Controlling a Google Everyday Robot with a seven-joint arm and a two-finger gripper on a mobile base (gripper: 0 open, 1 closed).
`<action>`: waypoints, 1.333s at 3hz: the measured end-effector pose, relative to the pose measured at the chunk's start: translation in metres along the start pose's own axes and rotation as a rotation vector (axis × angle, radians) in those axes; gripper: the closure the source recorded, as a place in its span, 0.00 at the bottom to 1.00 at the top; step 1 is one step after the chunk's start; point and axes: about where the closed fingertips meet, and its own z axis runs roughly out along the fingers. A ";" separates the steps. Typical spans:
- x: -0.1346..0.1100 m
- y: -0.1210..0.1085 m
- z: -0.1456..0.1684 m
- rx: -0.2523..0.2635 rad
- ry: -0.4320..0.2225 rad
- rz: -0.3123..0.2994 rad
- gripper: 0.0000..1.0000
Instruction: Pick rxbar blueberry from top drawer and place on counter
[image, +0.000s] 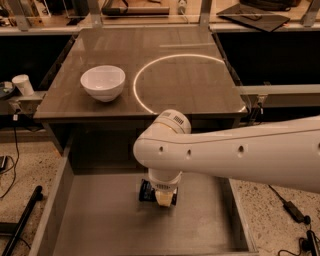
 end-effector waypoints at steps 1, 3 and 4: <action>0.000 -0.003 -0.008 0.016 -0.002 -0.002 1.00; 0.000 -0.008 -0.027 0.056 -0.007 -0.012 1.00; -0.001 -0.014 -0.047 0.092 -0.005 -0.029 1.00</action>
Offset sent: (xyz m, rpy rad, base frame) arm 0.0066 -0.0001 0.0291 -0.0059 -0.0599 0.0133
